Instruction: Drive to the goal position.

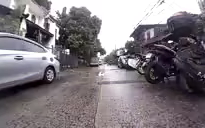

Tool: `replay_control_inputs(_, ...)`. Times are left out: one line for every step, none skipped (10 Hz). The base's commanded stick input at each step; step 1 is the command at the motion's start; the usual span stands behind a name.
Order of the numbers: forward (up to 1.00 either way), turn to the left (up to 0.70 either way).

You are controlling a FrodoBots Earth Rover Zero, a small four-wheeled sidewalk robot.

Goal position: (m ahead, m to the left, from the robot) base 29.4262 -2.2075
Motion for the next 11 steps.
replay_control_inputs(1.0, 0.0)
replay_control_inputs(1.0, 0.0)
replay_control_inputs(1.0, 0.0)
replay_control_inputs(1.0, 0.0)
replay_control_inputs(1.0, 0.0)
replay_control_inputs(1.0, 0.0)
replay_control_inputs(1.0, 0.0)
replay_control_inputs(1.0, 0.0)
replay_control_inputs(1.0, 0.0)
replay_control_inputs(1.0, 0.0)
replay_control_inputs(1.0, 0.0)
